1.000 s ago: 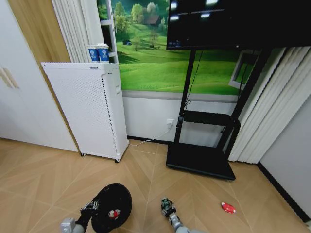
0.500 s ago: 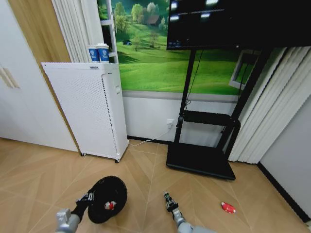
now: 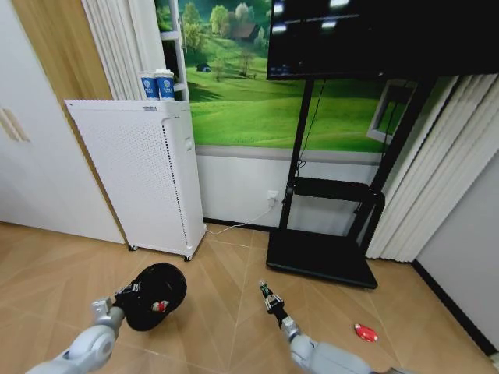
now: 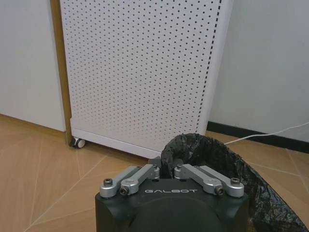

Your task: Pick up the trash bin and place the garbage on the floor into it.

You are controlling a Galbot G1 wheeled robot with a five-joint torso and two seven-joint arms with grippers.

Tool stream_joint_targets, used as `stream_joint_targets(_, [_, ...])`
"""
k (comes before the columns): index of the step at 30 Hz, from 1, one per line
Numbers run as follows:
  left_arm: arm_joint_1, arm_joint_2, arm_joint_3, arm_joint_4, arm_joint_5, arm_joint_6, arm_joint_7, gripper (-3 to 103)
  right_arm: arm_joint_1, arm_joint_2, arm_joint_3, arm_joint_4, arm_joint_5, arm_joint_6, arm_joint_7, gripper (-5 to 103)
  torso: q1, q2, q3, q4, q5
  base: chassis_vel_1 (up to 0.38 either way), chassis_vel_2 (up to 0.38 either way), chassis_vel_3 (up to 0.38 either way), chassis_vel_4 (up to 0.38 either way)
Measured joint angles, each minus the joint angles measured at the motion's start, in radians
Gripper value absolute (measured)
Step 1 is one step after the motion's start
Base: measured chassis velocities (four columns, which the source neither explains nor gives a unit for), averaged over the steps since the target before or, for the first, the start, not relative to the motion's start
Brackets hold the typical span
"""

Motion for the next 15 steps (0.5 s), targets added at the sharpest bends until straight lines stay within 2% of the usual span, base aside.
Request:
stream_joint_targets(3, [-0.041, -0.004, 0.032, 0.014, 0.001, 0.0, 0.003, 7, 0.0, -0.02, 0.025, 0.025, -0.033, 0.04, -0.051, 19, 0.0, 0.0, 0.0, -0.001, 0.0002, 0.0, 0.0, 0.0, 0.0])
stream_joint_targets(6, [-0.059, -0.008, 0.045, 0.019, 0.002, 0.0, 0.003, 7, 0.002, -0.02, 0.035, 0.027, -0.058, 0.078, -0.091, 19, 0.0, 0.0, 0.0, -0.001, 0.0002, 0.0, 0.0, 0.0, 0.0])
stream_joint_targets(8, [-0.089, -0.012, 0.065, 0.034, -0.003, 0.0, 0.008, 7, 0.01, -0.026, 0.04, 0.039, -0.072, 0.108, -0.123, 19, 0.0, 0.0, 0.0, -0.0001, 0.0003, 0.0, 0.0, 0.0, 0.0])
stream_joint_targets(11, [-0.121, -0.016, 0.091, 0.05, -0.006, 0.0, 0.011, 7, 0.012, -0.031, 0.05, 0.057, -0.074, 0.115, -0.139, 19, 0.0, 0.0, 0.0, -0.0001, 0.0003, 0.0, 0.0, 0.0, 0.0])
stream_joint_targets(12, [-0.178, -0.022, 0.138, 0.077, -0.014, 0.001, 0.012, 7, 0.016, -0.044, 0.054, 0.085, -0.06, 0.116, -0.156, 19, 0.0, 0.0, 0.0, 0.0, 0.0003, 0.0, 0.0, 0.0, 0.0])
stream_joint_targets(15, [-0.23, -0.027, 0.185, 0.098, -0.021, 0.002, 0.014, 7, 0.021, -0.054, 0.054, 0.112, -0.049, 0.116, -0.163, 19, 0.0, 0.0, 0.0, -0.0009, 0.0, 0.0, 0.0, 0.0, 0.0])
